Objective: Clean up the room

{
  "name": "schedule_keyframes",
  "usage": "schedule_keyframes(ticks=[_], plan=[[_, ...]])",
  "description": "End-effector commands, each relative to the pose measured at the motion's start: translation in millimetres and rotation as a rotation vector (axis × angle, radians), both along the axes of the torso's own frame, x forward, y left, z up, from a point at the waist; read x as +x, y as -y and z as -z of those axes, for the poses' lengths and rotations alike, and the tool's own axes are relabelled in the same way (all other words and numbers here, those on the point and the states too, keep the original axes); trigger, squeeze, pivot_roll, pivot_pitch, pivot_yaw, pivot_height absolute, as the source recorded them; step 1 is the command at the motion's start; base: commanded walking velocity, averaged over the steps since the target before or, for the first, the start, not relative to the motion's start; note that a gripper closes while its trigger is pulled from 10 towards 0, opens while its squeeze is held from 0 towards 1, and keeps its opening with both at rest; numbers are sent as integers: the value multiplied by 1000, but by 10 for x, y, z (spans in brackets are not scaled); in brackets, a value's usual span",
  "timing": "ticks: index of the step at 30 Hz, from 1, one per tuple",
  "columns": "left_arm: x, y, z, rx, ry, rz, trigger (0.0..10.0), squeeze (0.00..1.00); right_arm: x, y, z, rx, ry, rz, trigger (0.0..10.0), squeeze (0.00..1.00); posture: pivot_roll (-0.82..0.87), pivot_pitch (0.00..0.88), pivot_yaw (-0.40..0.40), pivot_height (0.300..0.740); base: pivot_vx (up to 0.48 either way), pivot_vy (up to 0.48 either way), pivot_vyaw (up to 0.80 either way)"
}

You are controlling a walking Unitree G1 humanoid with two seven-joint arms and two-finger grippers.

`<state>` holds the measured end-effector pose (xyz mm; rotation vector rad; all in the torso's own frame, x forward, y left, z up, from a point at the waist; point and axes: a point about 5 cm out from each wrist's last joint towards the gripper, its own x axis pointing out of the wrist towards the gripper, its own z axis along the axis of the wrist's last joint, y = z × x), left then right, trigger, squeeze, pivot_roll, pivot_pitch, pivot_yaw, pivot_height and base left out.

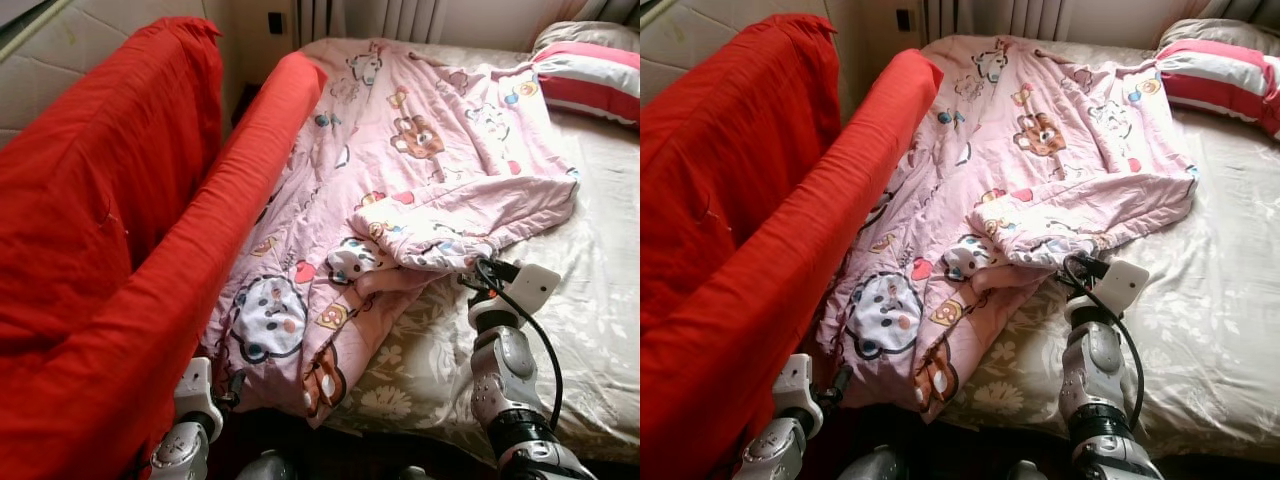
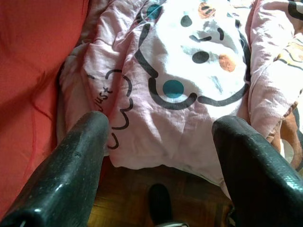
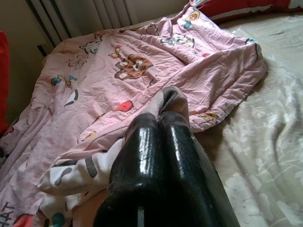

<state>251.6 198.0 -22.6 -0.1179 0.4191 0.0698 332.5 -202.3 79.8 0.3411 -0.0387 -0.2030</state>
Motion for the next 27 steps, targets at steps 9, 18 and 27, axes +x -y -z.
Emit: schedule_keyframes(ticks=[9, 18, 27], plan=[[-69, -97, 52, -1, -24, -34, 10000, 0, -44, 15, 62, -2, -24, 15, 10000, 0, 56, 157, 13, 740, 0, 0, 0], [-51, -70, 43, -1, -18, -18, 10000, 0, -42, 21, 63, -5, -29, 17, 10000, 0, 57, 162, 10, 740, 0, -272, 0], [-67, -53, 61, -4, -23, -14, 10000, 0, -72, -17, 98, -2, -35, 15, 10000, 0, 51, 171, 13, 740, 0, -480, 0]])
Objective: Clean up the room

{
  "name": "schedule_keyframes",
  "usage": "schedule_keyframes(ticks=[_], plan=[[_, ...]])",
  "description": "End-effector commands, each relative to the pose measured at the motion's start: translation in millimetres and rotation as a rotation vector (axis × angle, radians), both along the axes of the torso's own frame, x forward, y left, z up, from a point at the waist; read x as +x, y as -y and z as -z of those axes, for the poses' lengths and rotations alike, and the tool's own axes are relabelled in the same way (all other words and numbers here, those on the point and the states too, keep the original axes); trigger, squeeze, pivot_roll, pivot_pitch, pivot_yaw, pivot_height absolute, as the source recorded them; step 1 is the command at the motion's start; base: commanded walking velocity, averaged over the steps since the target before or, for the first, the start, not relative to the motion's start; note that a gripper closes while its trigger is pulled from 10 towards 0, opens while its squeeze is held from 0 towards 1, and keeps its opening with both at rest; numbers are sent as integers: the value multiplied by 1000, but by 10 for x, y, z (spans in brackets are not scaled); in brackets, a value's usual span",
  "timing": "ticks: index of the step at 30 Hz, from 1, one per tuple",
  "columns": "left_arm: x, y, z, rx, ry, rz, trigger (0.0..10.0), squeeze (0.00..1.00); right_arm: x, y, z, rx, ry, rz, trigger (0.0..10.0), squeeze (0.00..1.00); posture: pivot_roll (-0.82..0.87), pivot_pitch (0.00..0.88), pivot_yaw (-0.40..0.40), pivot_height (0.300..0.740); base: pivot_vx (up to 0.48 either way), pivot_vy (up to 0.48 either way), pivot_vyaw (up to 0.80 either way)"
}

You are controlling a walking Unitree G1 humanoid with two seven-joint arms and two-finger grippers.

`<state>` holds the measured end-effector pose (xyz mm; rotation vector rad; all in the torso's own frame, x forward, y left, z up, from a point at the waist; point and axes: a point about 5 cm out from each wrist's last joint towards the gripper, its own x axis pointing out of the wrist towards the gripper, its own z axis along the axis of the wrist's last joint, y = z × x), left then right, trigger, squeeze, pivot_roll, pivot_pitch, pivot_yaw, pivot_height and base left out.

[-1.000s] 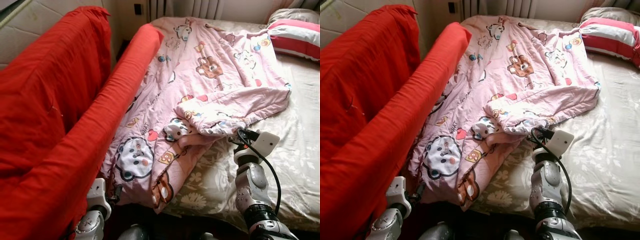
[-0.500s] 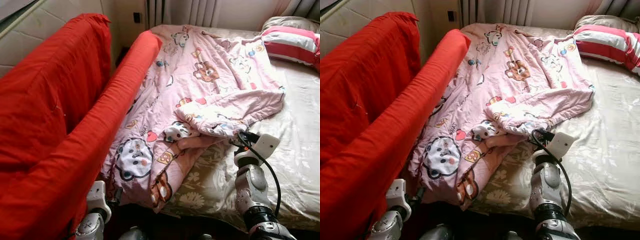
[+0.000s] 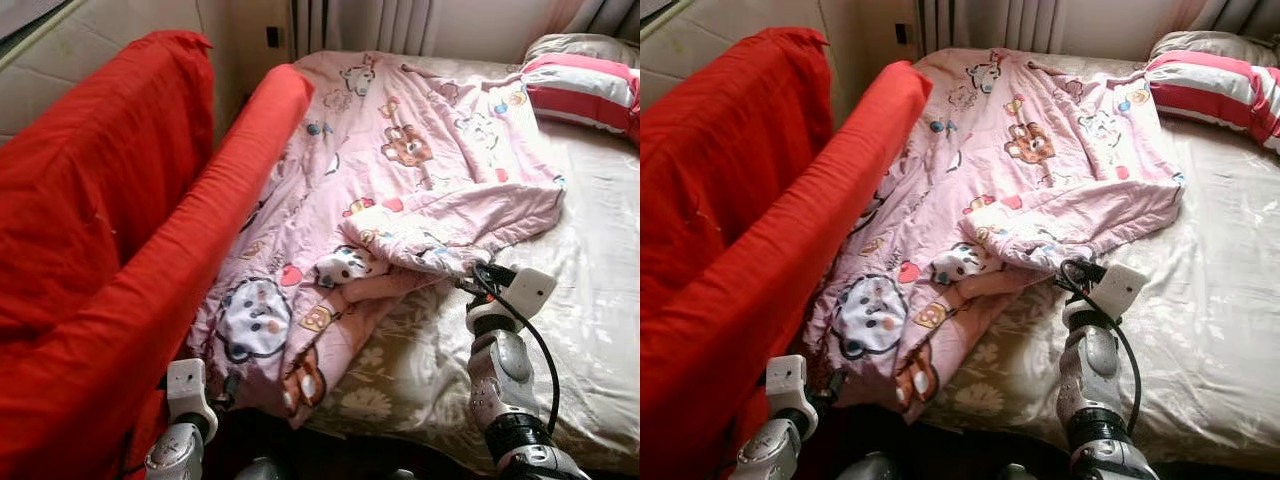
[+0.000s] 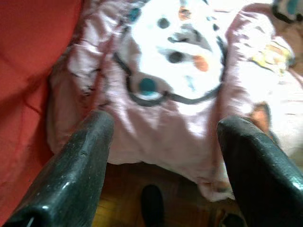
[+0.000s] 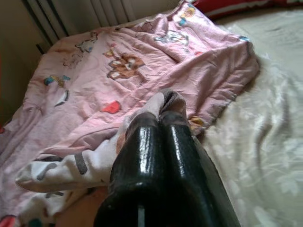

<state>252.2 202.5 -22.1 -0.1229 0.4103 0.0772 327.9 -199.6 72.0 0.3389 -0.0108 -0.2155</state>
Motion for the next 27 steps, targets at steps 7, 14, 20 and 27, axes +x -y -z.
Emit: schedule_keyframes(ticks=[7, 14, 20, 27], plan=[[-79, -10, 66, 1, -28, -2, 10000, 0, -39, -2, 31, -2, -7, 6, 10000, 0, 48, 176, 14, 740, 0, -266, 0], [-78, 6, 67, -3, -25, 3, 10000, 0, -52, -32, 48, -1, -9, -2, 10000, 0, 47, 180, 14, 740, 0, 0, 0], [-84, 11, 70, -3, -23, 8, 10000, 0, -59, -35, 49, -5, -8, -4, 10000, 0, 46, 184, 12, 740, 0, 0, 0], [-85, 26, 70, -14, -16, 10, 10000, 0, -64, -30, 46, -10, -8, -1, 10000, 0, 47, 186, 11, 740, -35, 0, 0]])
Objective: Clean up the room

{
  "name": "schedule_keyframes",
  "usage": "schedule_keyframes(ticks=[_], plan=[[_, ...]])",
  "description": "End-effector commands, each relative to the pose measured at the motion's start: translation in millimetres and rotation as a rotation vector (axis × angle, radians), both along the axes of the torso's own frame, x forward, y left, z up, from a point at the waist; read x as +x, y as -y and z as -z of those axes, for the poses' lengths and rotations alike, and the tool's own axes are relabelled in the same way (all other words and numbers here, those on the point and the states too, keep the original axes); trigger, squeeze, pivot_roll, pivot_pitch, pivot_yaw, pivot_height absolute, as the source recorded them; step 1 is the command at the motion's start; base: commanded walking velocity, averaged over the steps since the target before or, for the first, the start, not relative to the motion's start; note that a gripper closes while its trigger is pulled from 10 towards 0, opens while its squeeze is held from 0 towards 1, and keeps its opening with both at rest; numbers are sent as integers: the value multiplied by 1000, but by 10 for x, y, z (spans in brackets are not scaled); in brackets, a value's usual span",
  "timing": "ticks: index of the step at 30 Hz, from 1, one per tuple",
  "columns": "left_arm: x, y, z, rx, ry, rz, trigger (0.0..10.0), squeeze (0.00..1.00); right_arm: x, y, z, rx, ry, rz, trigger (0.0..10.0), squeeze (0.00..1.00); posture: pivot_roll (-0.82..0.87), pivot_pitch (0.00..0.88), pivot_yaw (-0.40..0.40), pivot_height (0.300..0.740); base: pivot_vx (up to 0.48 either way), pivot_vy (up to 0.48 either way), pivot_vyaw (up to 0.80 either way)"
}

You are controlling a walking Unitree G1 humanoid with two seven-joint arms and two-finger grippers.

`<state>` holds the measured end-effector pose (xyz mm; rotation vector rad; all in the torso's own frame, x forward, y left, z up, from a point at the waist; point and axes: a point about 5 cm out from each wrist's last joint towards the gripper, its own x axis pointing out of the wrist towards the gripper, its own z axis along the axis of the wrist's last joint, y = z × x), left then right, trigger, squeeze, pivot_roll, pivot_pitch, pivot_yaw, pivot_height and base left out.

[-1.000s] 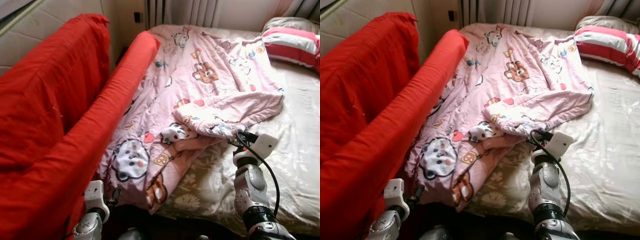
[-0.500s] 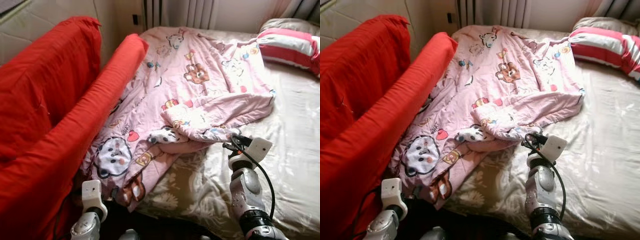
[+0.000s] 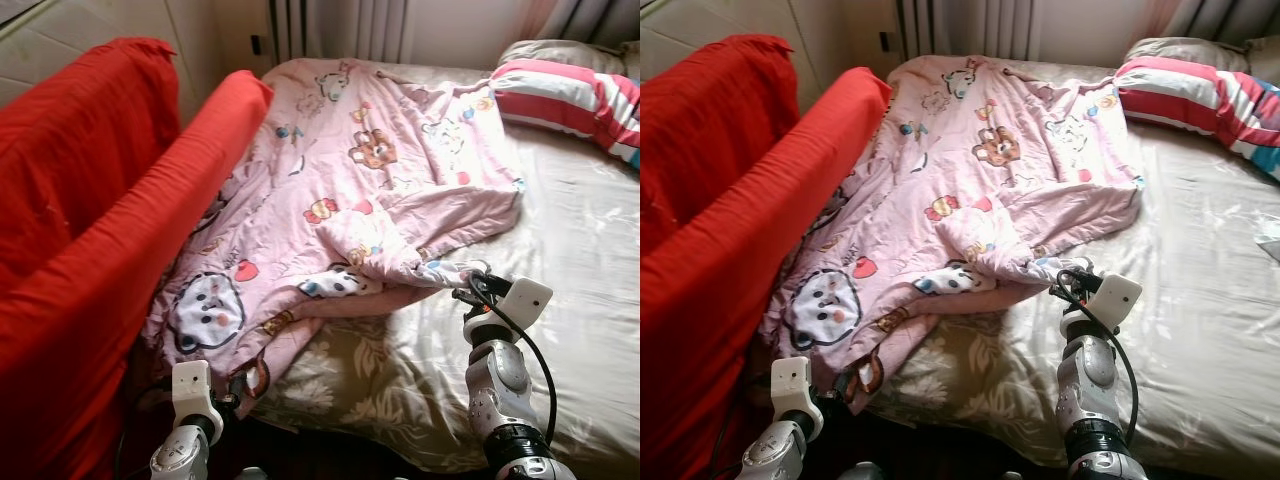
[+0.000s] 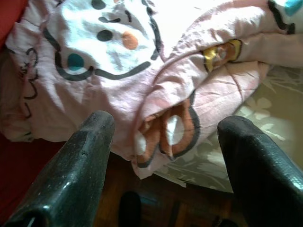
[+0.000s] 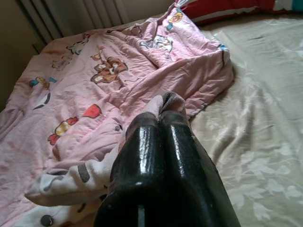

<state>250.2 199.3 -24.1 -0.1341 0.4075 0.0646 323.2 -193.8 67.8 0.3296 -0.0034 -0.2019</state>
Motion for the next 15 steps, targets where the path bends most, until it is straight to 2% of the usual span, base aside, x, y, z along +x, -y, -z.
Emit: schedule_keyframes(ticks=[1, 15], plan=[[-65, -6, 51, -1, -20, 1, 10000, 0, -18, 29, 3, -2, -1, 14, 10000, 0, 47, 186, 11, 740, -247, 0, 0], [-57, -5, 46, -5, -17, 5, 10000, 0, -3, 38, -73, -19, 41, 38, 10000, 0, 47, 181, 13, 740, -272, 0, 0]])
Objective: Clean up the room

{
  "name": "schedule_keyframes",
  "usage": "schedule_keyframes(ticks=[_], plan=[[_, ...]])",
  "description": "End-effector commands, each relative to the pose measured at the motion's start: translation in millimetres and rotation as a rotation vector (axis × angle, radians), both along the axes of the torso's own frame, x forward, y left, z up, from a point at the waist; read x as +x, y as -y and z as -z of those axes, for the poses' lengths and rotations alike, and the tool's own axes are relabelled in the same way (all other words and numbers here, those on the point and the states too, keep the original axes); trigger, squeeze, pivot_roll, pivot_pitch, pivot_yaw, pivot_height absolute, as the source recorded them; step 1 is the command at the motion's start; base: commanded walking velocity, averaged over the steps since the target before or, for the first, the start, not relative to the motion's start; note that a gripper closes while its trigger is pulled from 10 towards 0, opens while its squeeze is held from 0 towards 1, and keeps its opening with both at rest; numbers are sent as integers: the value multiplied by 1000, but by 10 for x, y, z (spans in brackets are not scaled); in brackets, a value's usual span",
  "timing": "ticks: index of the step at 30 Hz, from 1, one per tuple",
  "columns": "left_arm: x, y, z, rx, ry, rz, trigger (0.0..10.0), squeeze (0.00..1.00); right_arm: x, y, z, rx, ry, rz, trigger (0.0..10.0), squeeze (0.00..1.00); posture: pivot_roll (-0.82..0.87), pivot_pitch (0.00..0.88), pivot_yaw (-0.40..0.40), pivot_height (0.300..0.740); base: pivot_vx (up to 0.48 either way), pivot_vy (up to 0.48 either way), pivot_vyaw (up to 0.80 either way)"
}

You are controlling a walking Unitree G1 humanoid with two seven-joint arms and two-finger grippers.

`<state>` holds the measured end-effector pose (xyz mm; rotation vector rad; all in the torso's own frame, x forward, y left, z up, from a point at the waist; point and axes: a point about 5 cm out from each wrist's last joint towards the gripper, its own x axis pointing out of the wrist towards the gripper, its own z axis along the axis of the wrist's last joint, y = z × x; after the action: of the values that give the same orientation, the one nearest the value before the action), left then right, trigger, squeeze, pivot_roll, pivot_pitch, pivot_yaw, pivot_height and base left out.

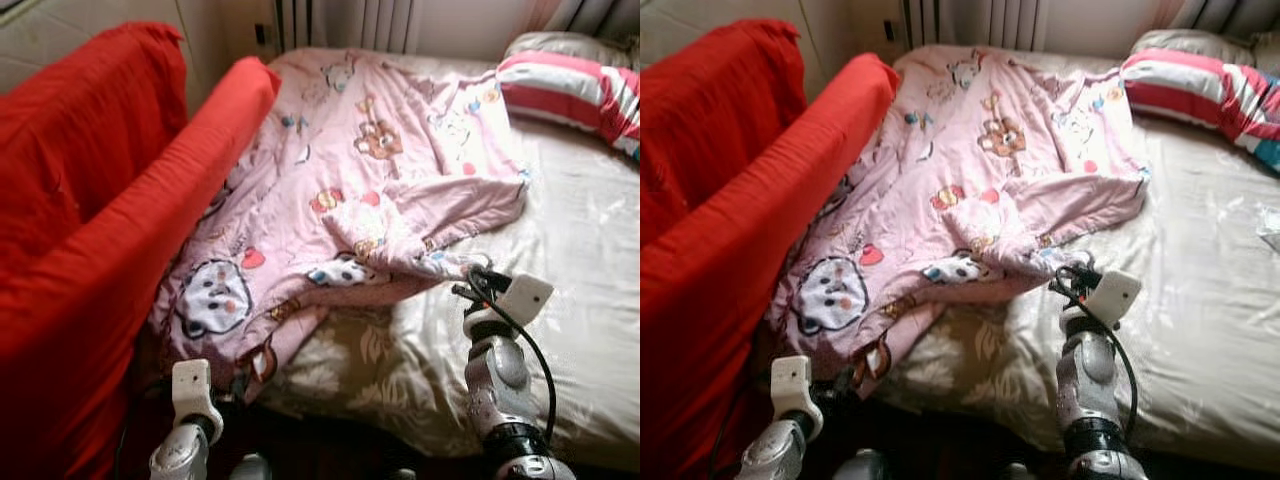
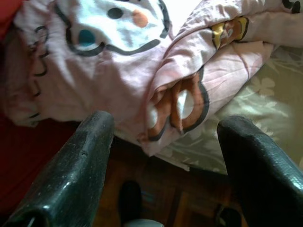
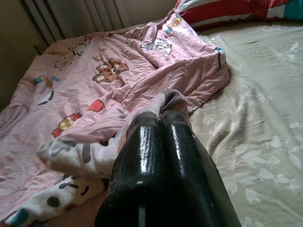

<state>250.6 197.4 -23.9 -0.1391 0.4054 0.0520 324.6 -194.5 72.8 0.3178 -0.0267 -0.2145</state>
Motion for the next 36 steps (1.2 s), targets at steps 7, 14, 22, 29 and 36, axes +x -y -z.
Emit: schedule_keyframes(ticks=[7, 14, 22, 29, 36], plan=[[-57, -29, 43, 4, -20, -4, 10000, 0, -16, 74, -54, -8, 38, 46, 10000, 0, 48, 174, 16, 740, -277, 0, 0], [-58, -35, 43, 10, -22, -3, 10000, 0, -8, 217, -149, -23, 76, 118, 10000, 0, 47, 172, 17, 740, -150, 0, 0], [-68, -23, 57, 27, -35, 15, 10000, 0, -17, 255, -147, -27, 76, 137, 10000, 0, 50, 176, 18, 740, 0, -83, 0], [-65, -29, 54, 30, -35, 16, 10000, 0, -26, 237, -140, -26, 78, 149, 10000, 0, 51, 177, 21, 740, 0, -422, 0], [-61, -32, 52, 30, -35, 18, 10000, 0, -15, 226, -186, -38, 100, 150, 10000, 0, 50, 178, 21, 740, 0, -461, 0]])
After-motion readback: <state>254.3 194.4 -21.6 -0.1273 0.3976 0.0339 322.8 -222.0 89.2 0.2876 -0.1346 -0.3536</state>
